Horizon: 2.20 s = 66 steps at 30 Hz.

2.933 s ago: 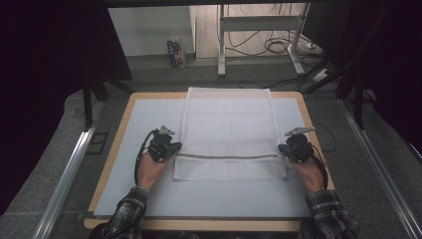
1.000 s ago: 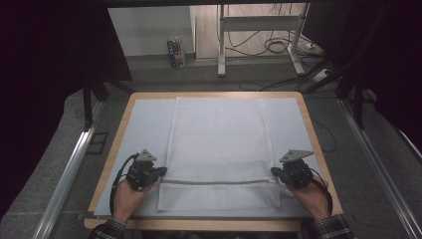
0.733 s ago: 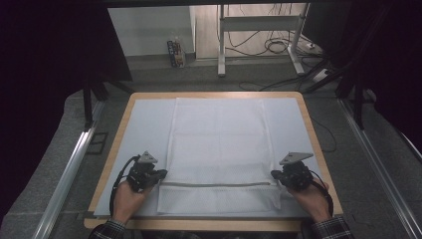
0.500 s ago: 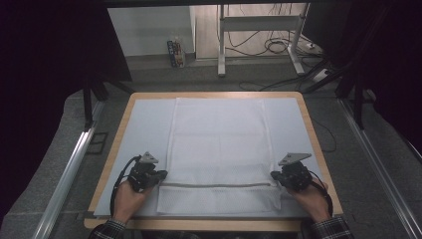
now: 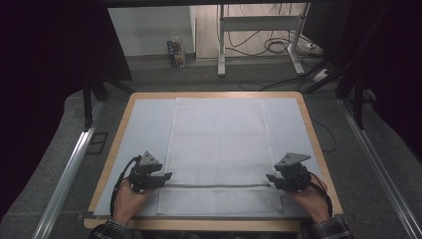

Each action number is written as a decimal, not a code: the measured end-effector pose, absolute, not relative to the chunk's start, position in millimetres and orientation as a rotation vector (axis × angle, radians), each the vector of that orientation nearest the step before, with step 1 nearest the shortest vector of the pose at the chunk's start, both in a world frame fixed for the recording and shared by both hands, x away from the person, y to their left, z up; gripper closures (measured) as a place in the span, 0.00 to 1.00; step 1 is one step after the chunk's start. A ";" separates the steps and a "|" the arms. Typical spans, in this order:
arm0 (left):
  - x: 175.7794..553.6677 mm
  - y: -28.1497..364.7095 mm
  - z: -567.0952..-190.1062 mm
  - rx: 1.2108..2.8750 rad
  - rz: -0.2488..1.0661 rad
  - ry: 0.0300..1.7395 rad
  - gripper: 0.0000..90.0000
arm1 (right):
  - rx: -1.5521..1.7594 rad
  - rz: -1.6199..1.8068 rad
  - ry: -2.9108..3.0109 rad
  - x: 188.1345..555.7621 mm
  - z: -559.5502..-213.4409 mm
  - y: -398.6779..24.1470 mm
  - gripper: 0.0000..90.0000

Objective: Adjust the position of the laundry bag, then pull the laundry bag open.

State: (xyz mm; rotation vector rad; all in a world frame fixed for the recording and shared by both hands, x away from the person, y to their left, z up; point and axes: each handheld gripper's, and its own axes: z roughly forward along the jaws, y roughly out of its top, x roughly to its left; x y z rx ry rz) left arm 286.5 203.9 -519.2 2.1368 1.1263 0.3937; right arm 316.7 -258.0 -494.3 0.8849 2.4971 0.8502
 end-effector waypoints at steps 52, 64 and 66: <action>259.2 207.6 -523.9 2.166 0.511 0.990 0.00 | 0.917 0.972 2.536 296.9 -501.6 -270.7 0.00; 259.3 206.4 -525.3 2.179 0.517 0.987 0.01 | 1.027 0.836 2.569 291.6 -509.0 -279.0 0.15; 259.4 206.2 -525.5 2.181 0.517 0.986 0.01 | 1.021 0.826 2.564 291.3 -509.8 -278.2 0.18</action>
